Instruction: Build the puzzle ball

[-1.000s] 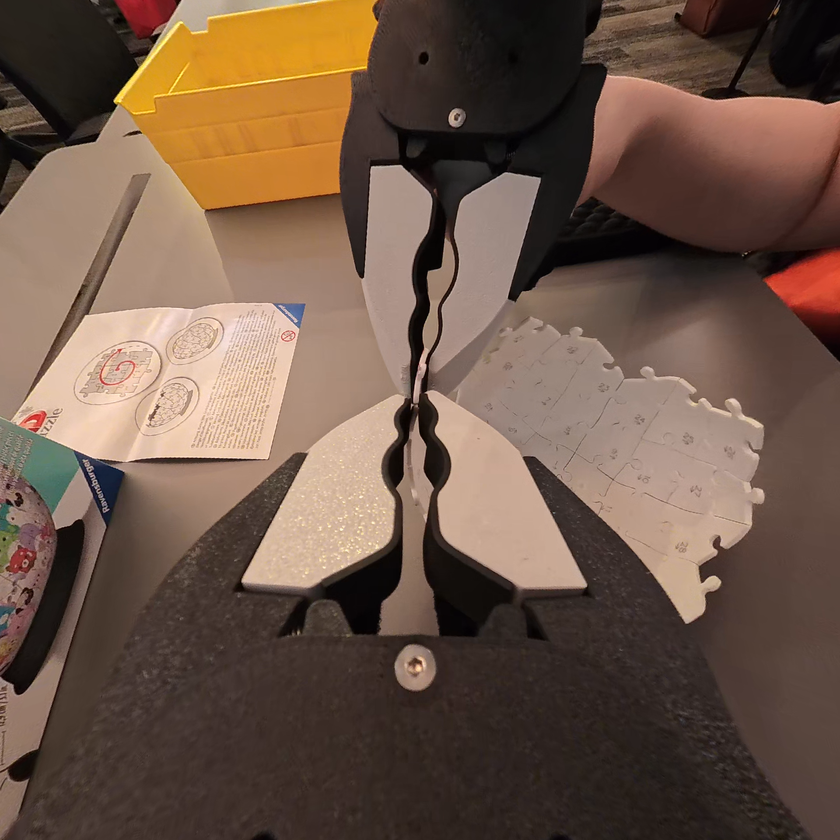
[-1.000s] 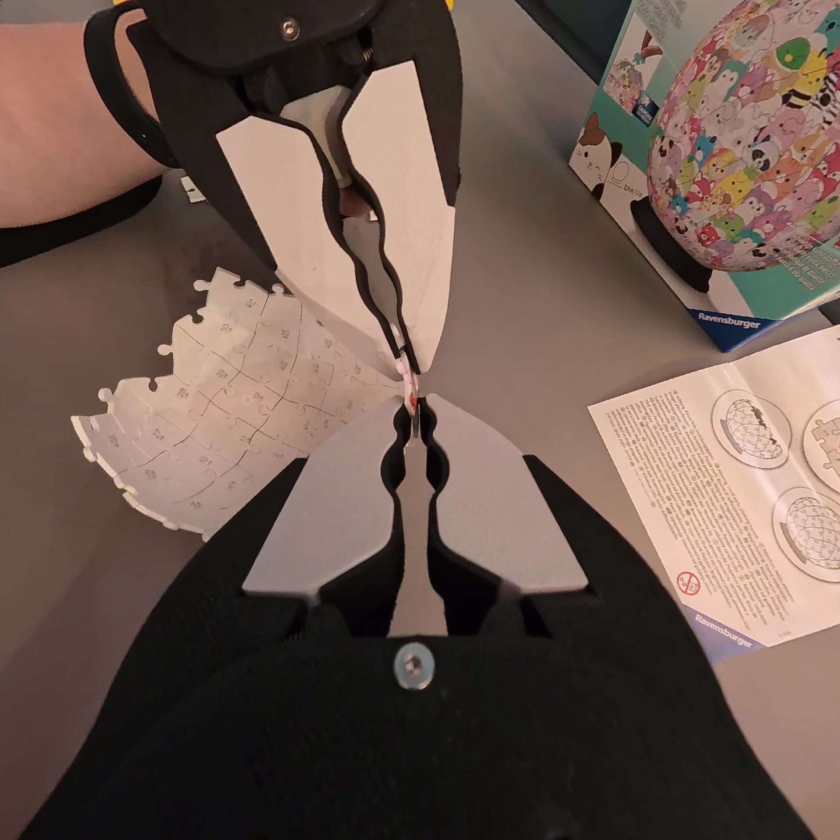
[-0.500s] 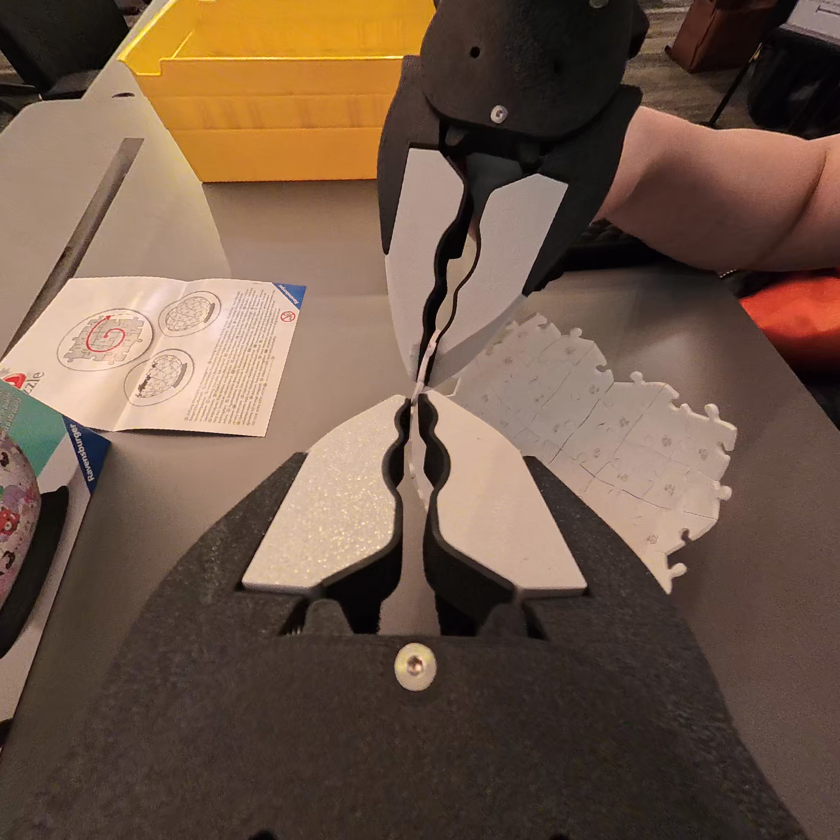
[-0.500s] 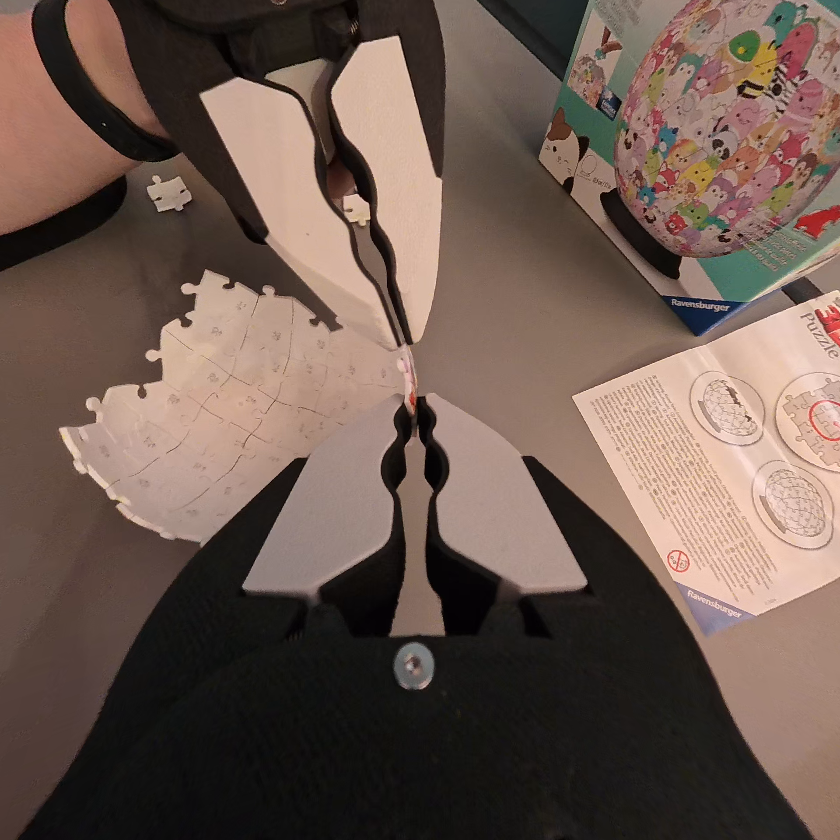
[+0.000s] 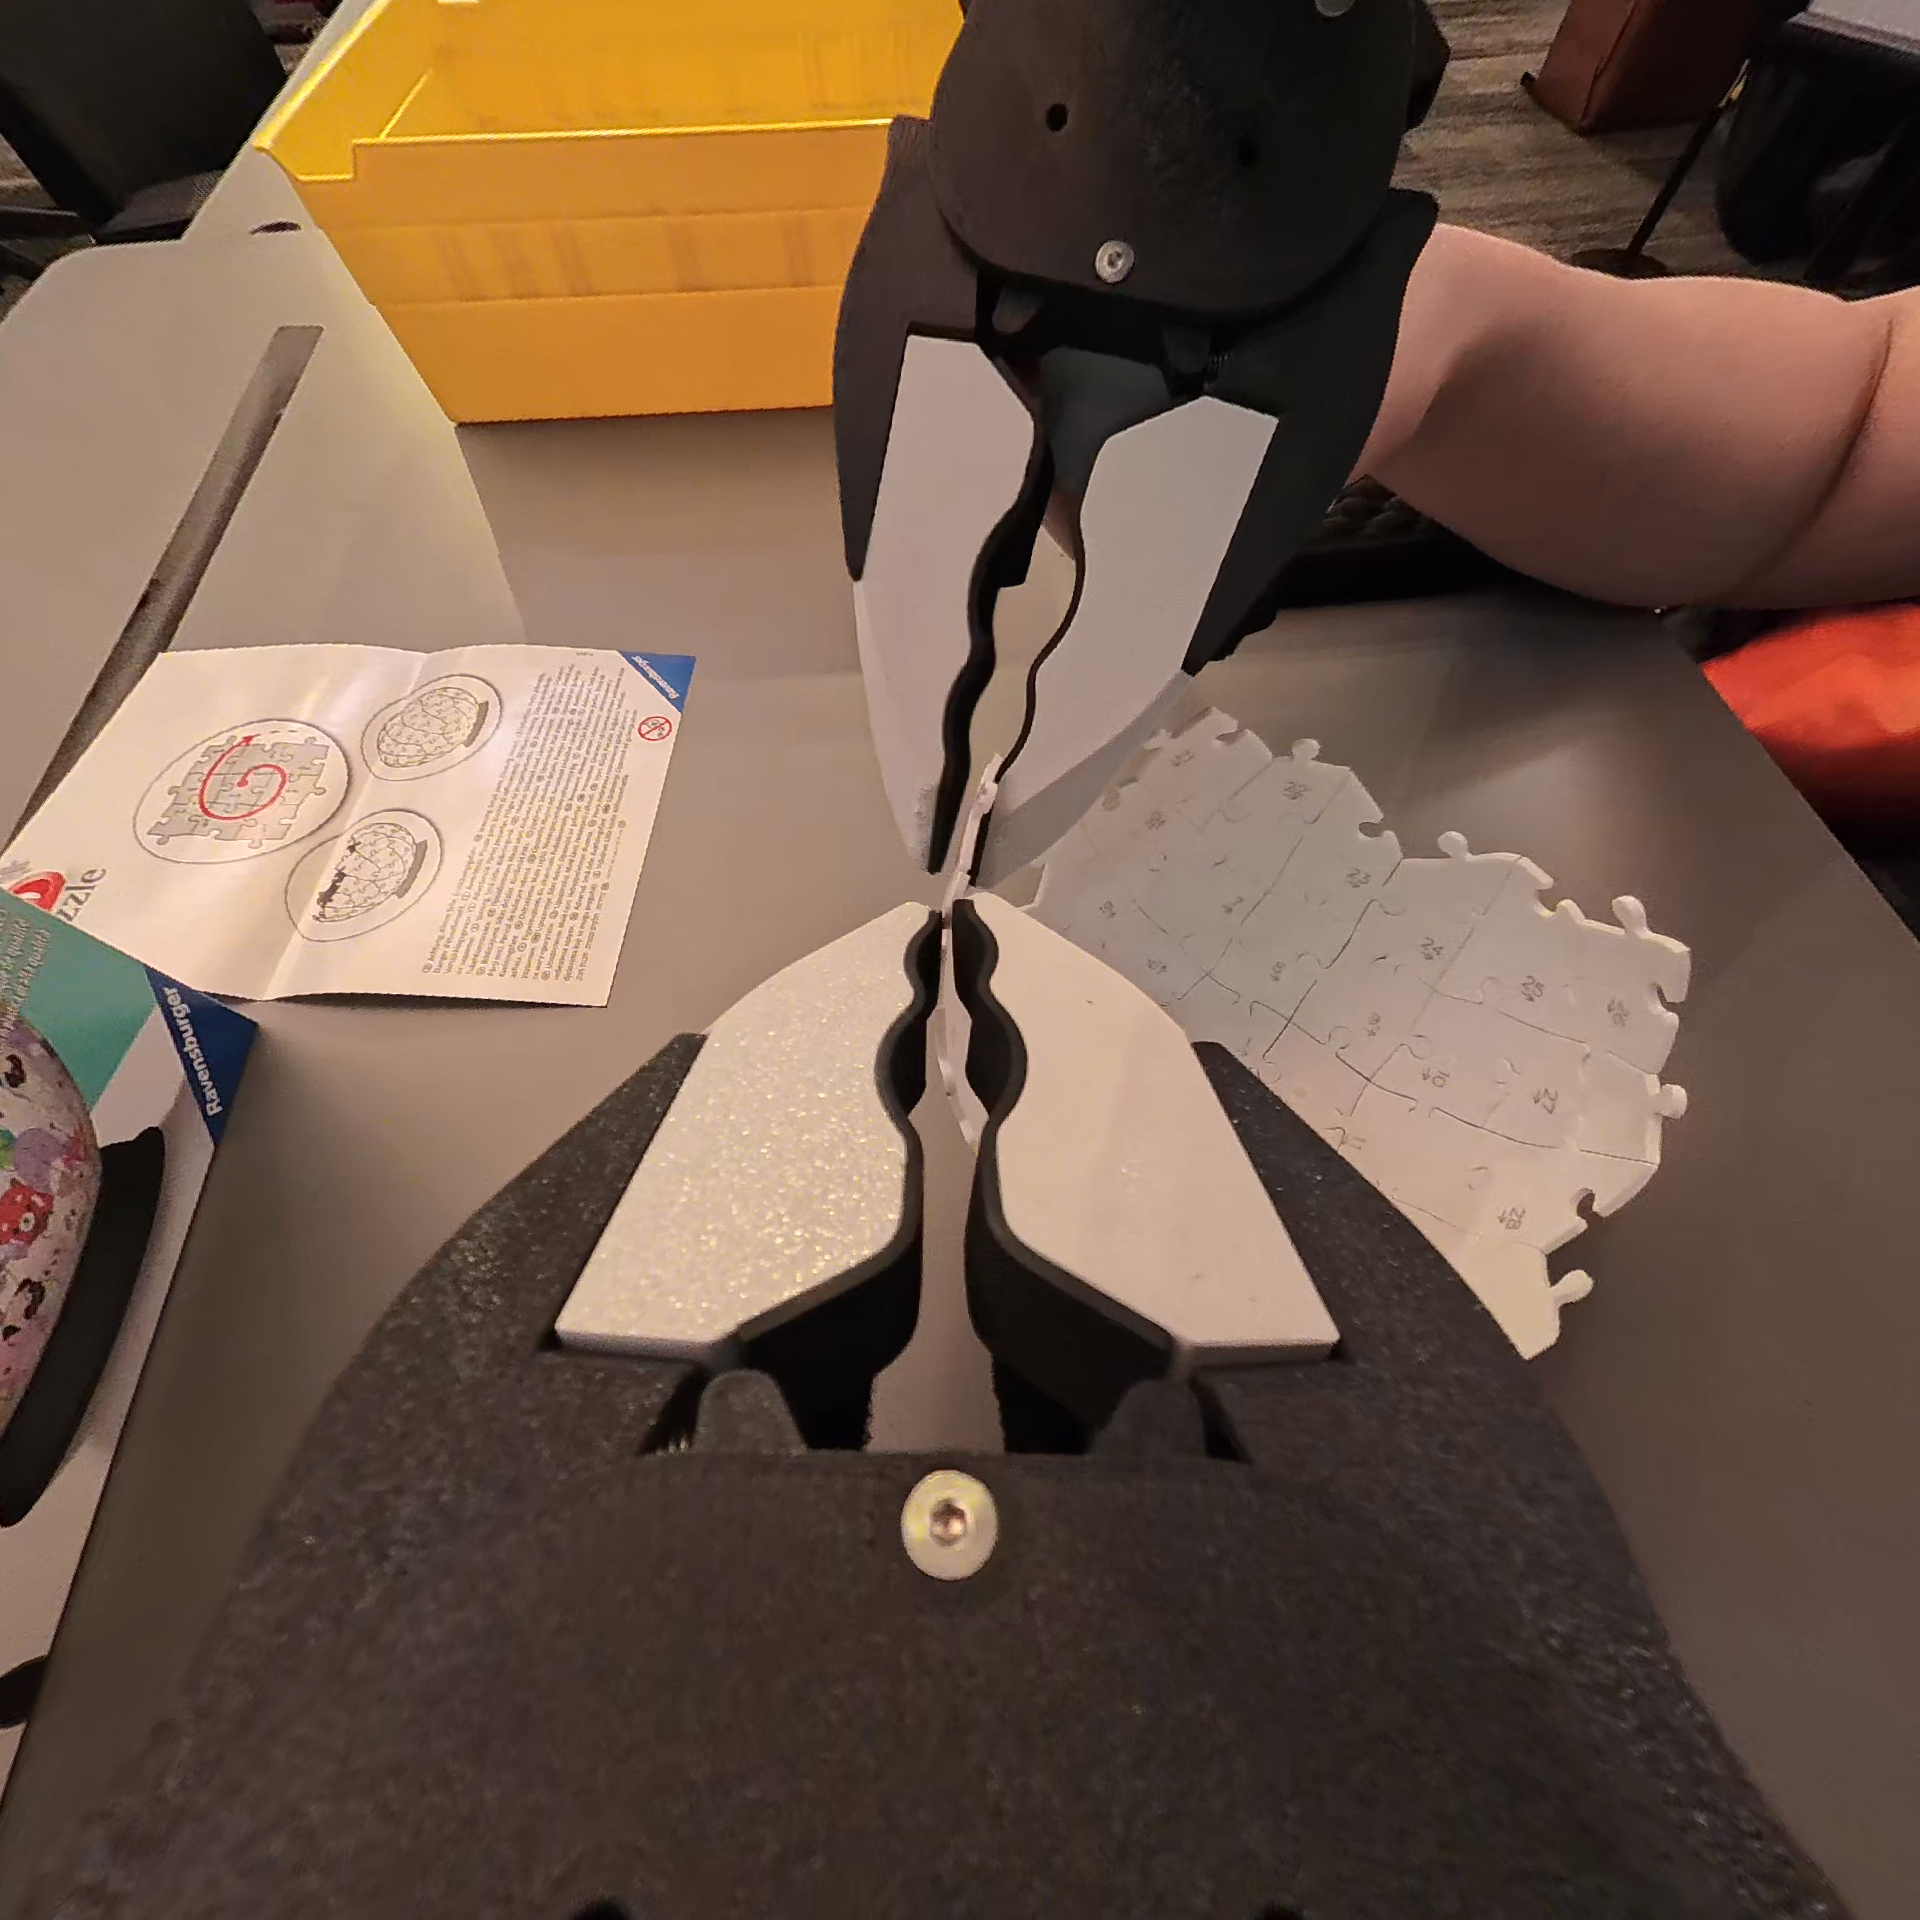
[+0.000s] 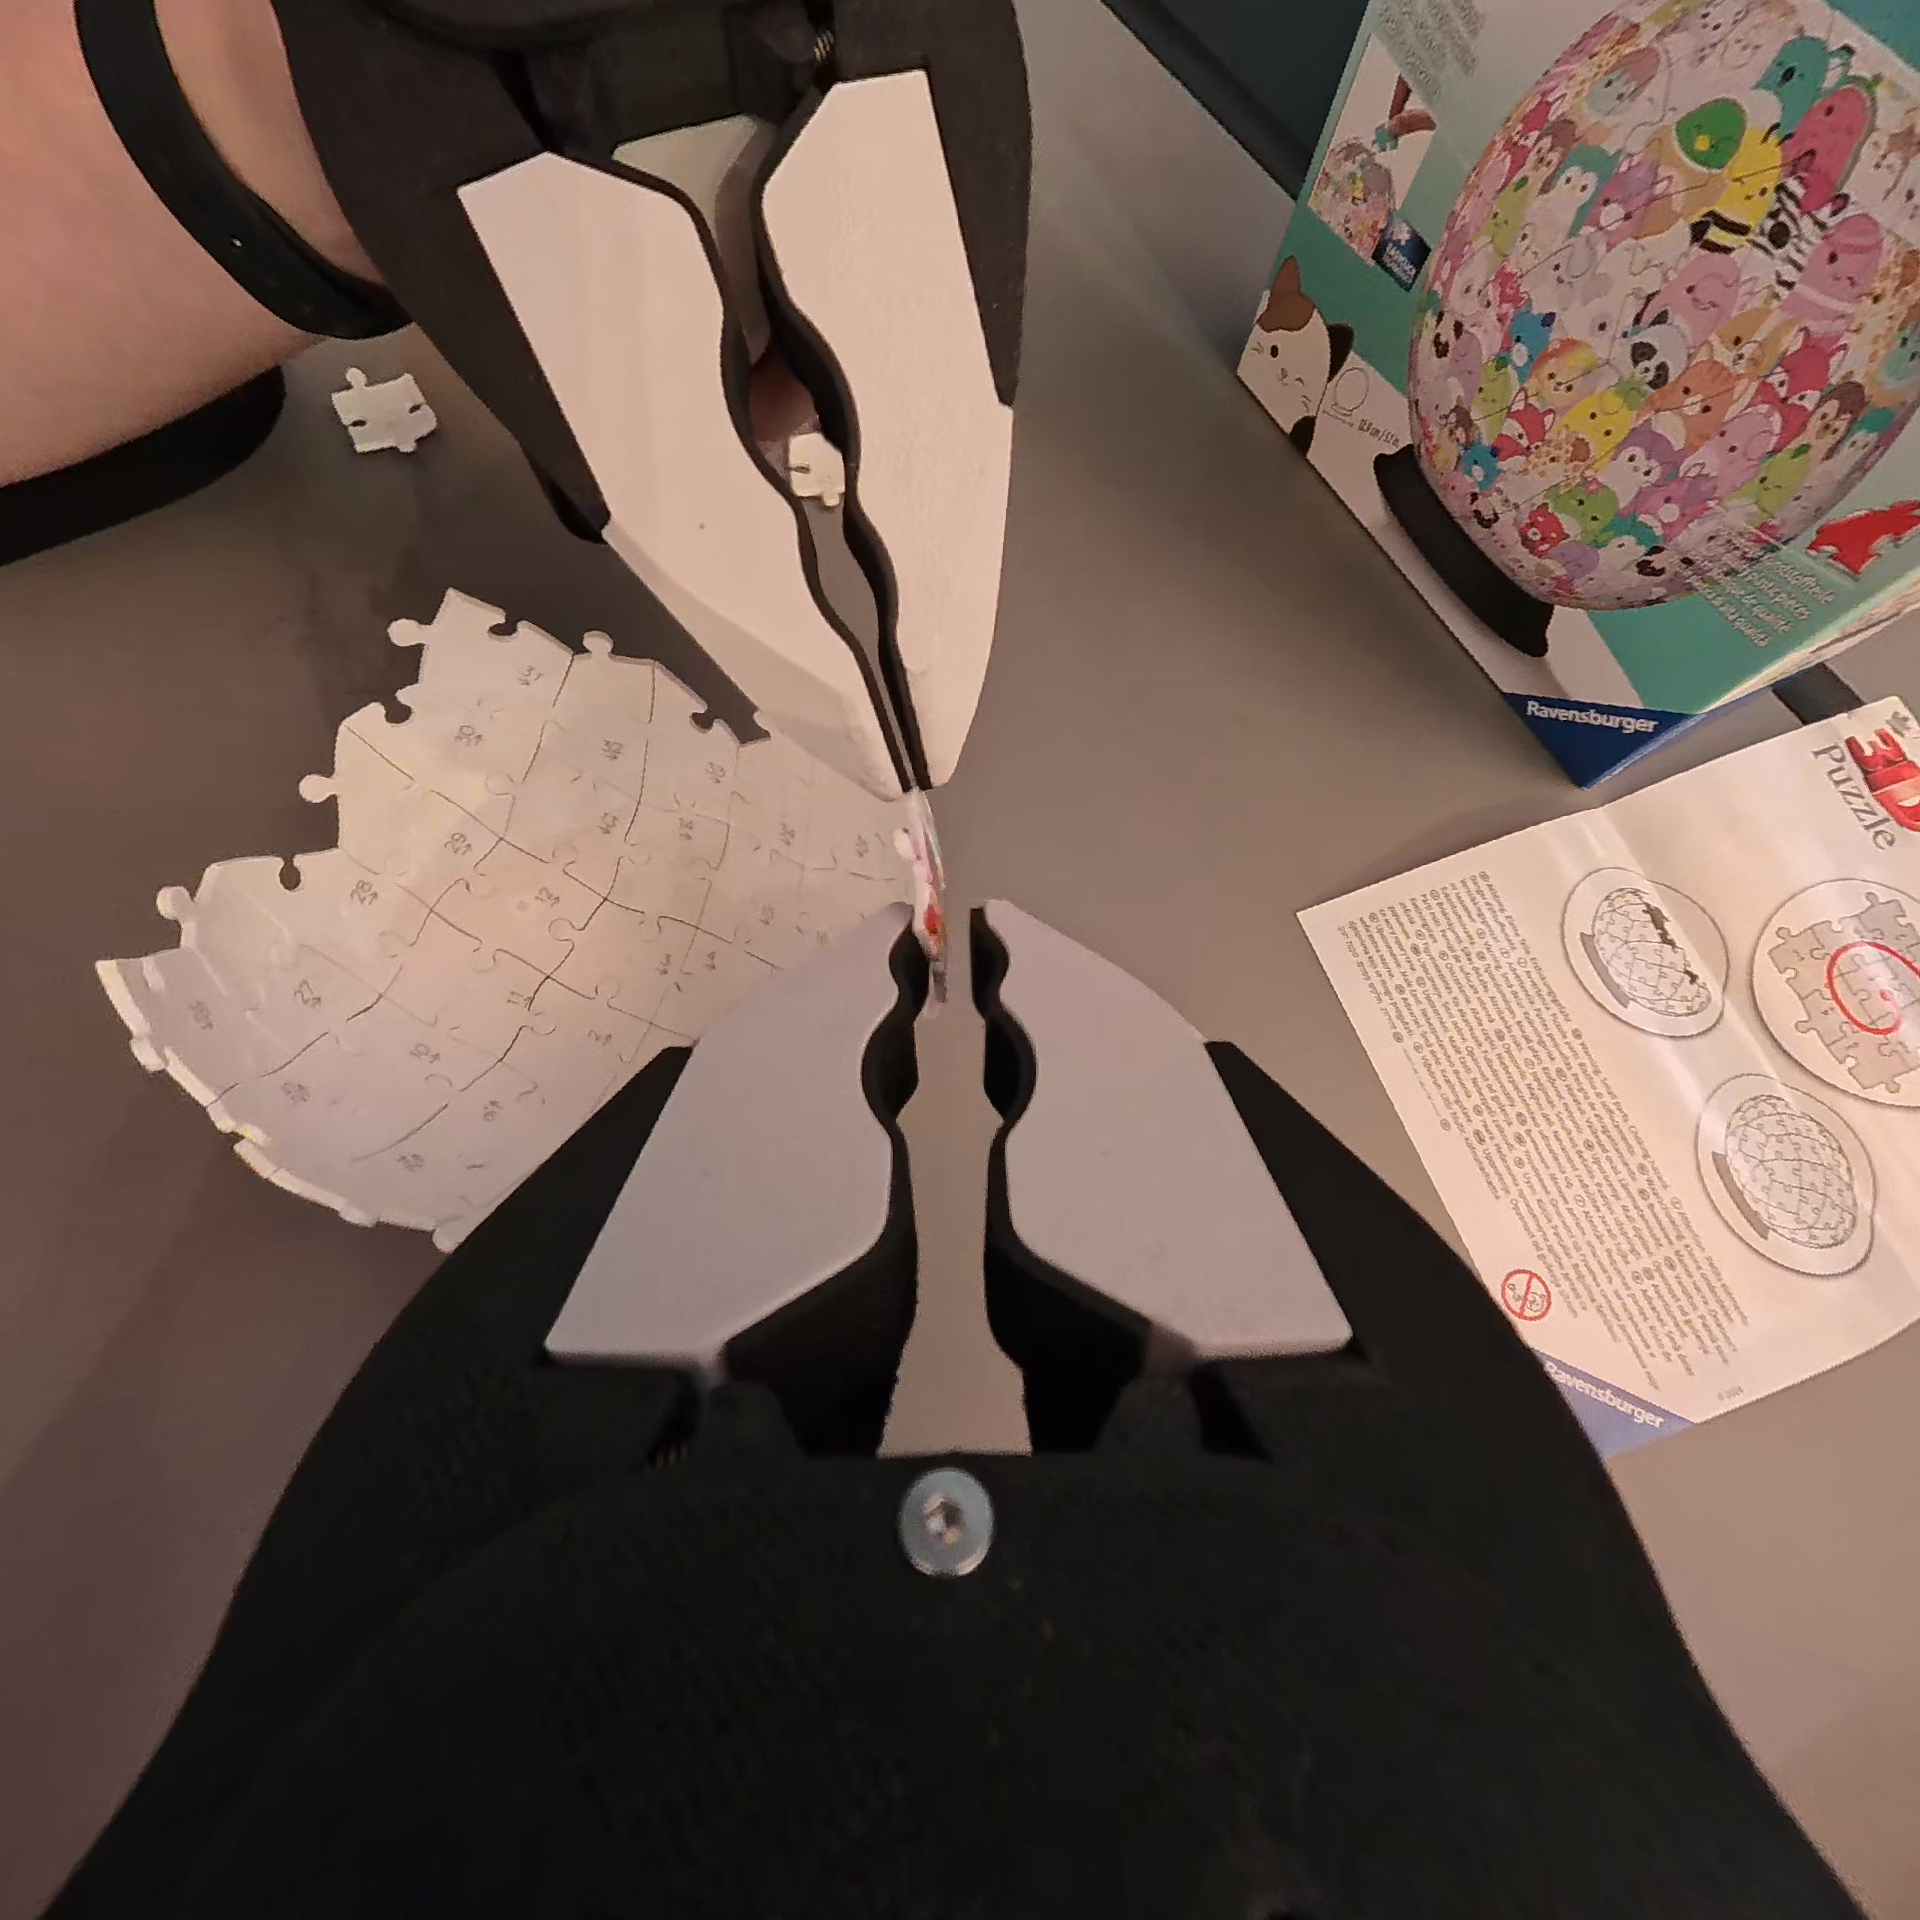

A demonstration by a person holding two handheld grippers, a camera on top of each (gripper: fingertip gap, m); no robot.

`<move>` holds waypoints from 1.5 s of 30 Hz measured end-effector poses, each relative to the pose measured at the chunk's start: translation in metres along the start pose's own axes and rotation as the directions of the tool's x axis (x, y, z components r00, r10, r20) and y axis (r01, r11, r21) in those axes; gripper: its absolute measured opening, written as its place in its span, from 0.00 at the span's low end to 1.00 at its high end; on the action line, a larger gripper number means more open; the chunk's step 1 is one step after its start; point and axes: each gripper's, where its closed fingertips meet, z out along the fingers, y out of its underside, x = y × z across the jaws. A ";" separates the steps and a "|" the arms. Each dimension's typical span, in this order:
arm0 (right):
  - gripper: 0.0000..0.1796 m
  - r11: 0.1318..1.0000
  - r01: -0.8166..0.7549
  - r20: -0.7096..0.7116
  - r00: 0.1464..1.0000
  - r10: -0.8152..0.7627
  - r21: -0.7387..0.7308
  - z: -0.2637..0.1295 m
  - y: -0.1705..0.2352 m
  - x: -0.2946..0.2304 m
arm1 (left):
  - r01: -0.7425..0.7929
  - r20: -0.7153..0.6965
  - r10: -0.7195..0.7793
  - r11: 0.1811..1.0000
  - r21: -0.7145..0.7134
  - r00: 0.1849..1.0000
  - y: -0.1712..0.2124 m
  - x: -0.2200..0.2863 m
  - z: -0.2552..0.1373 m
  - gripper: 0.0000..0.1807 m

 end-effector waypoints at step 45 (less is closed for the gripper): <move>0.07 0.999 0.034 -0.030 0.999 -0.034 -0.026 -0.003 -0.008 -0.001 | 0.001 -0.003 -0.001 1.000 0.004 1.000 -0.002 0.001 0.002 0.01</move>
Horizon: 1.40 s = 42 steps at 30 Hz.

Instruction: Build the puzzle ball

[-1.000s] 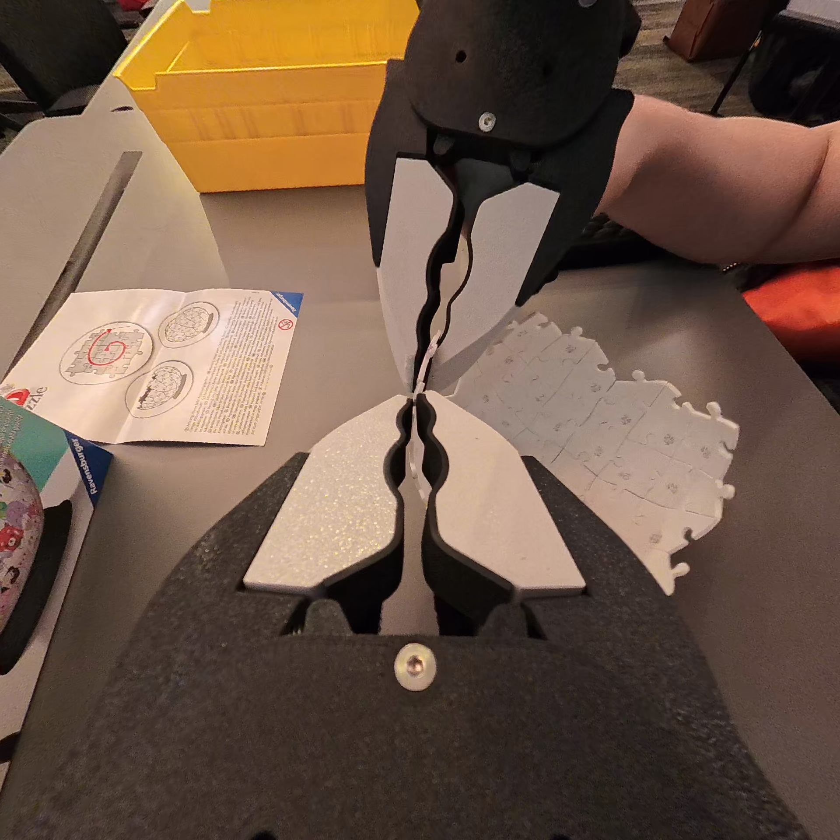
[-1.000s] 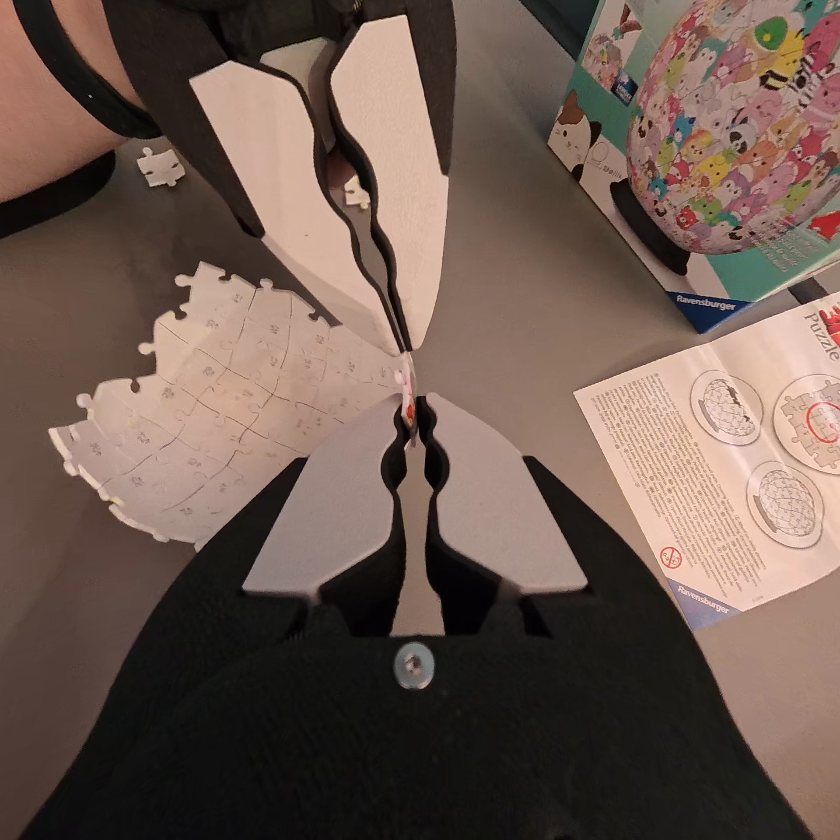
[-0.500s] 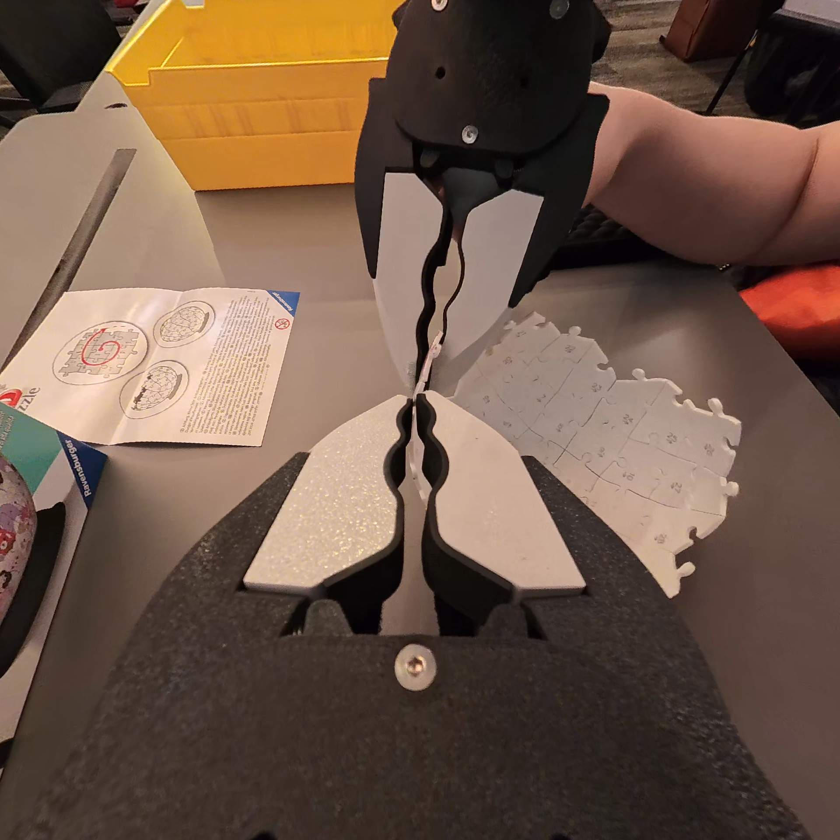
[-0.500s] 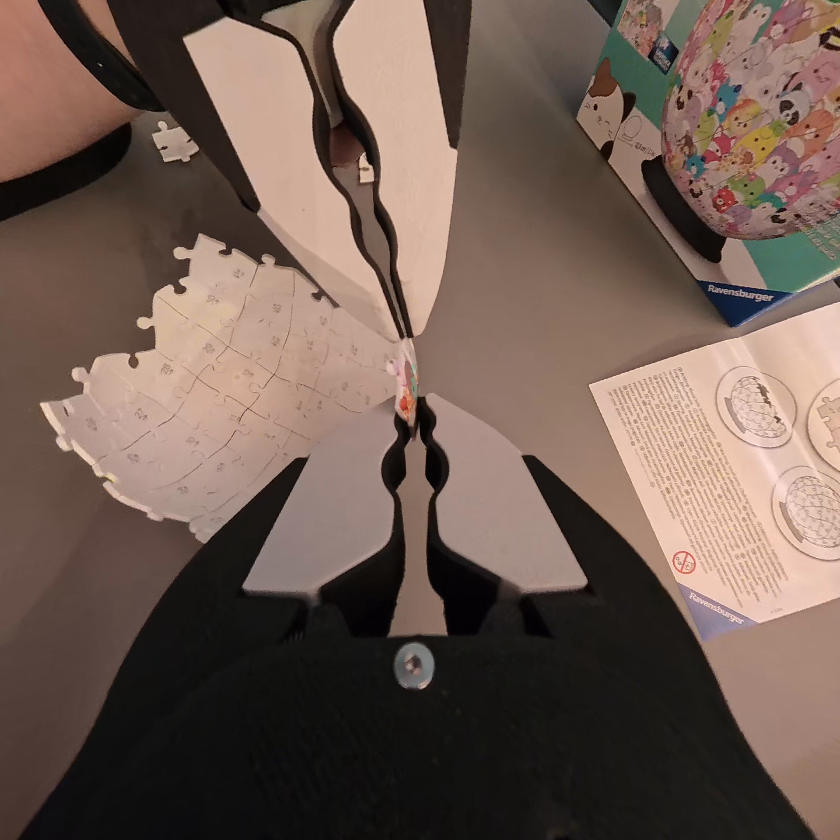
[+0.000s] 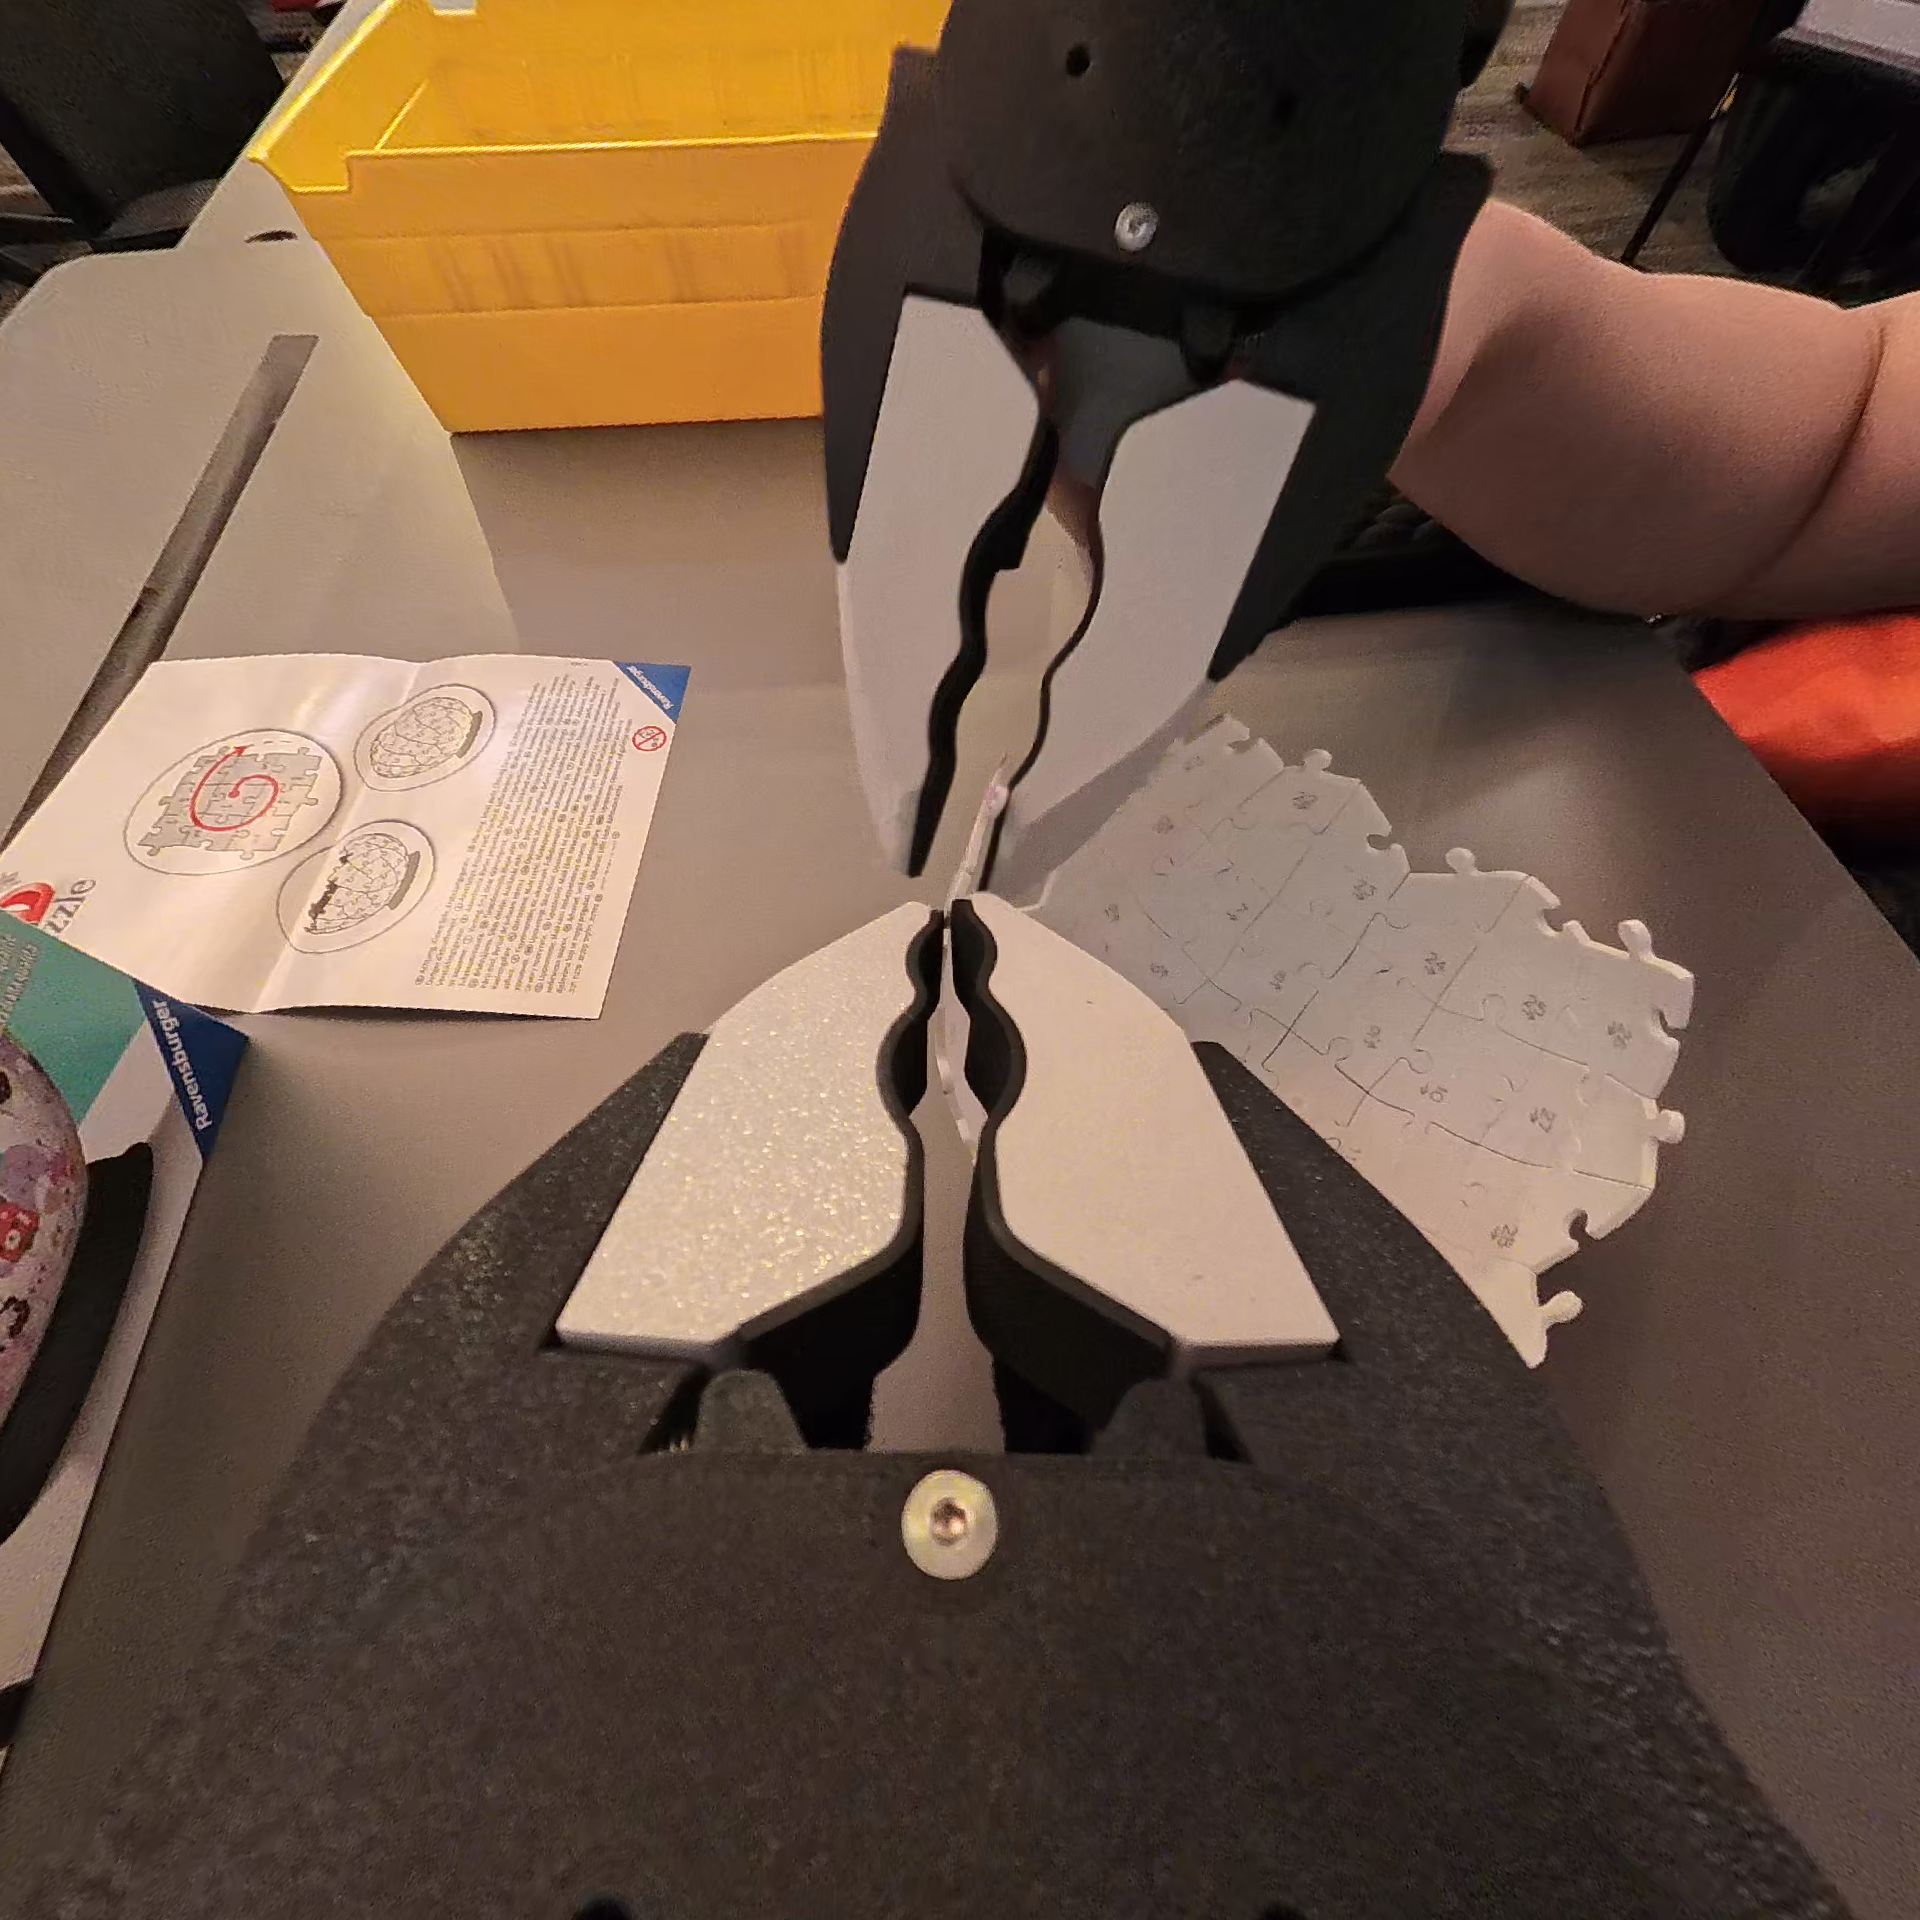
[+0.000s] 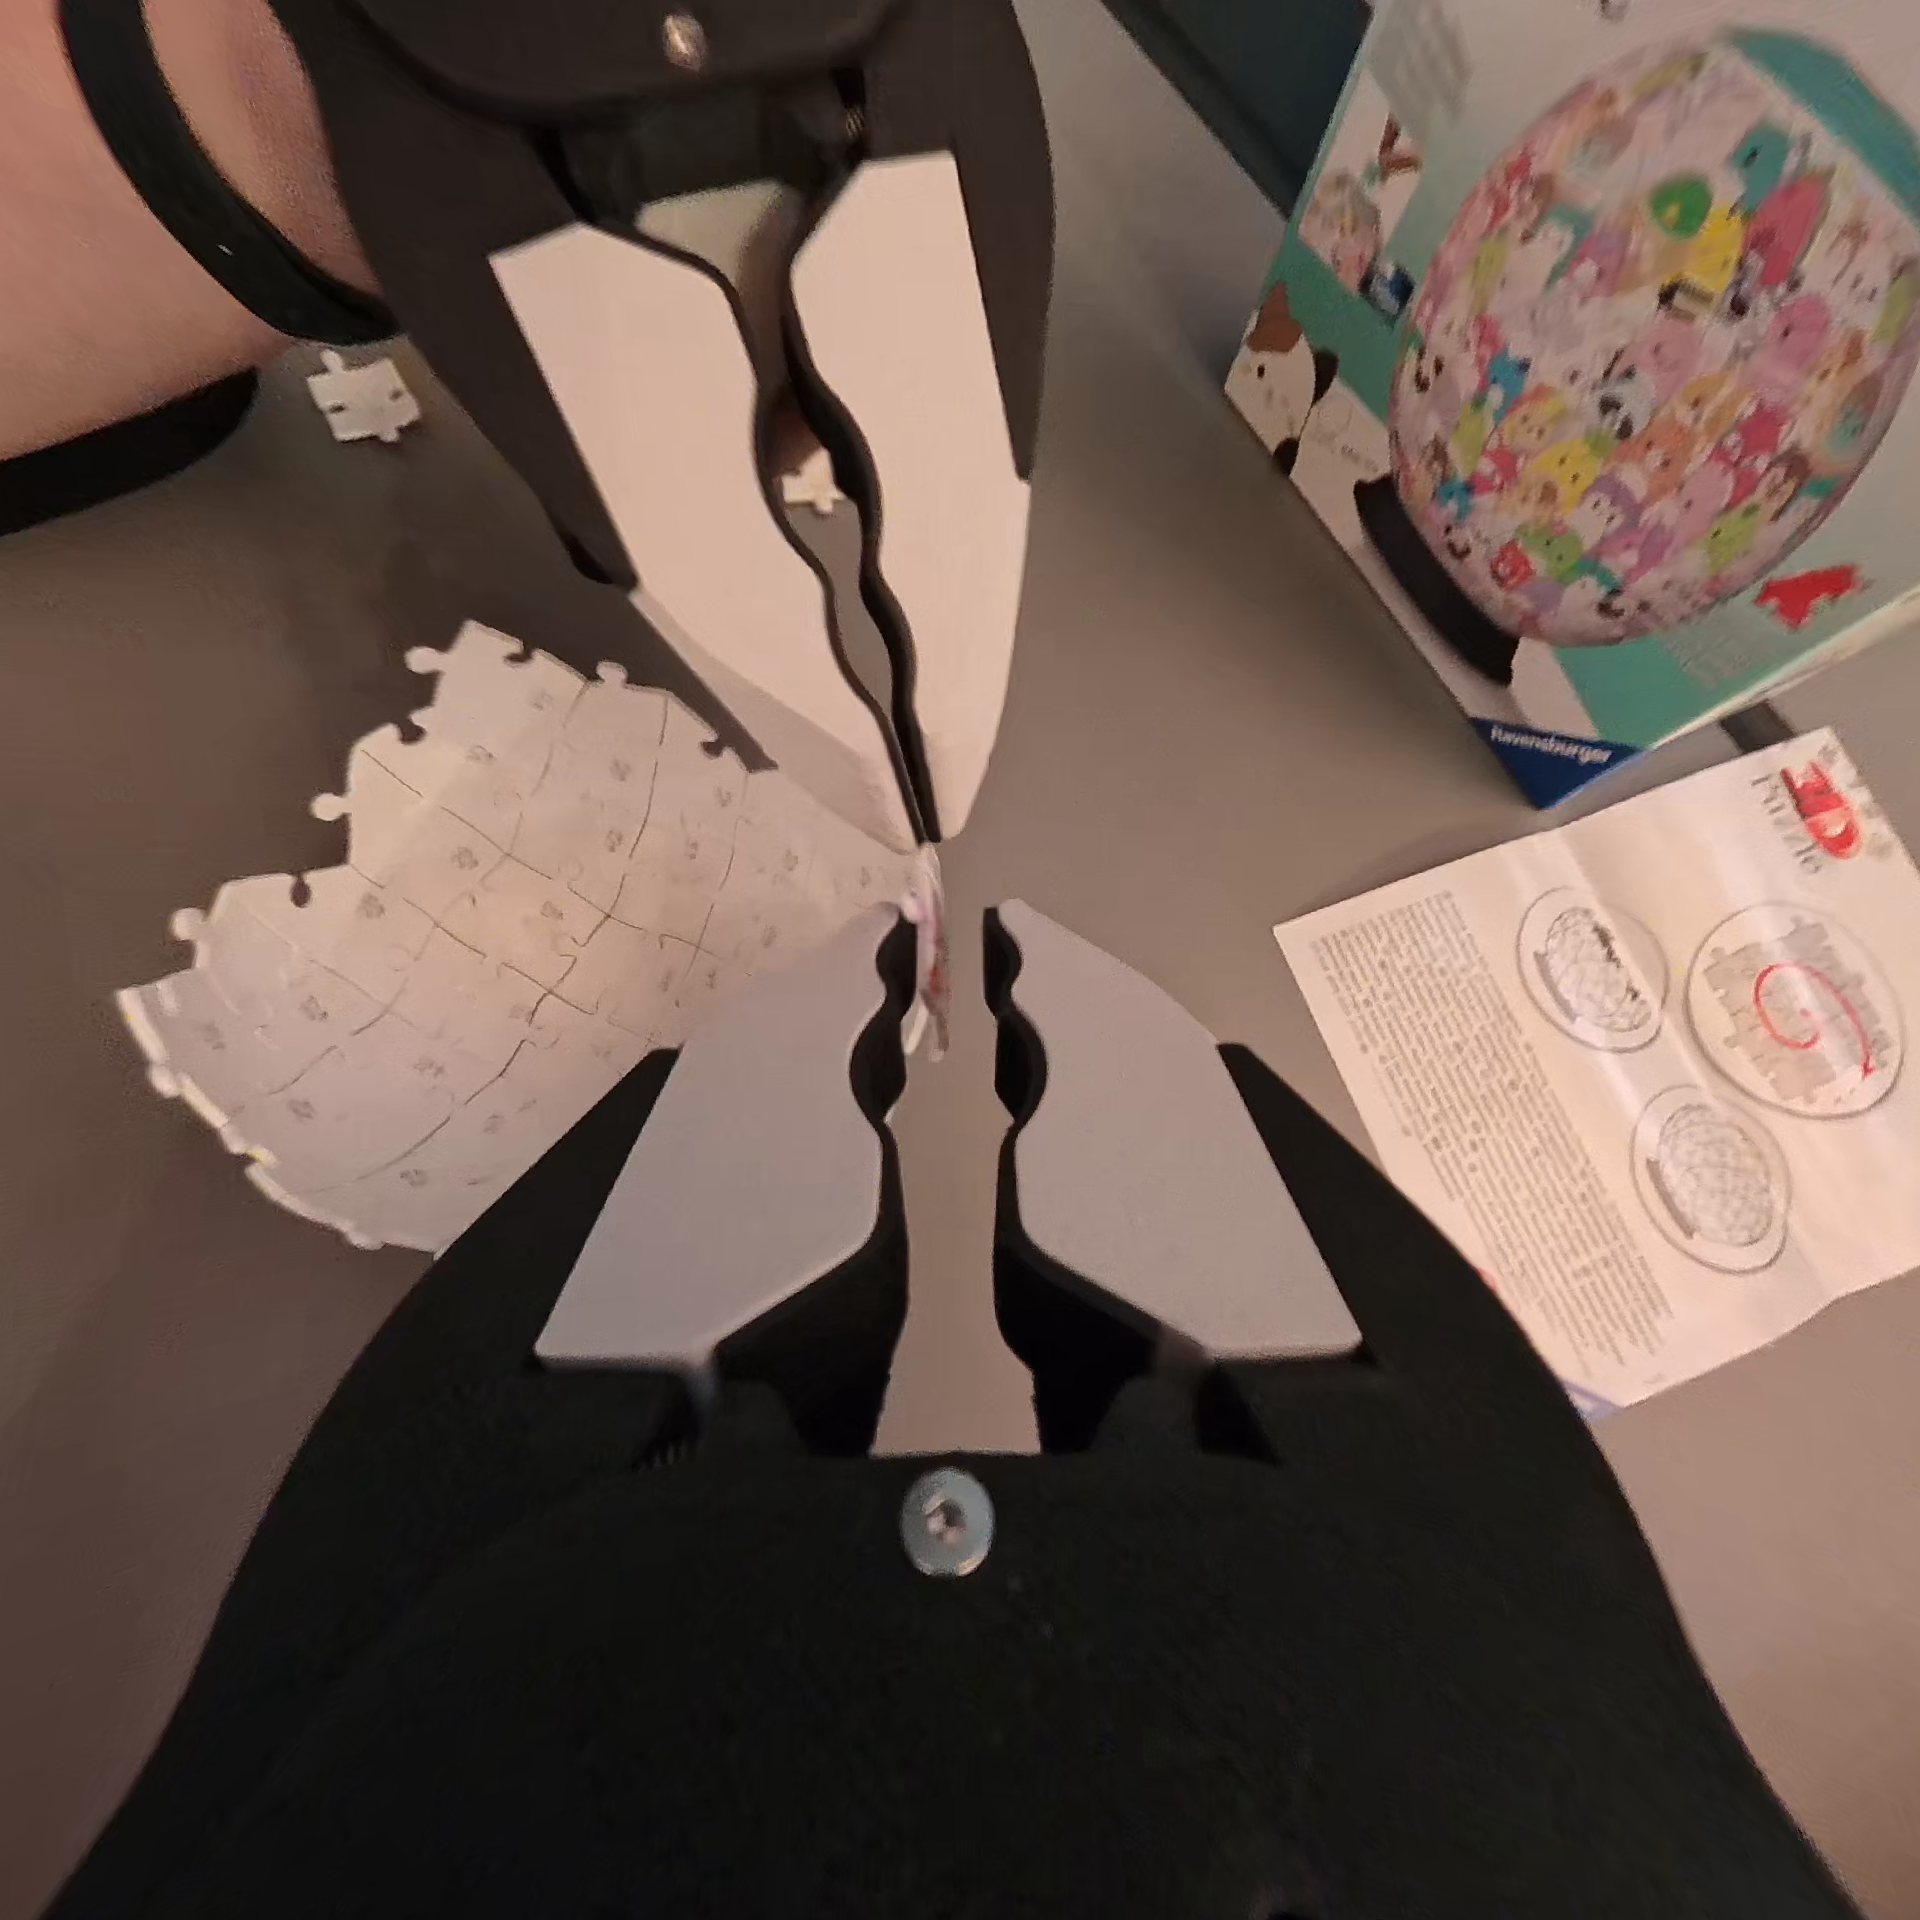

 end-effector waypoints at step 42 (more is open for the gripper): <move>0.11 0.871 -0.165 0.072 0.986 0.148 0.462 -0.069 -0.018 0.017 | 0.242 0.320 -0.054 0.774 -0.585 0.946 0.117 0.078 -0.161 0.15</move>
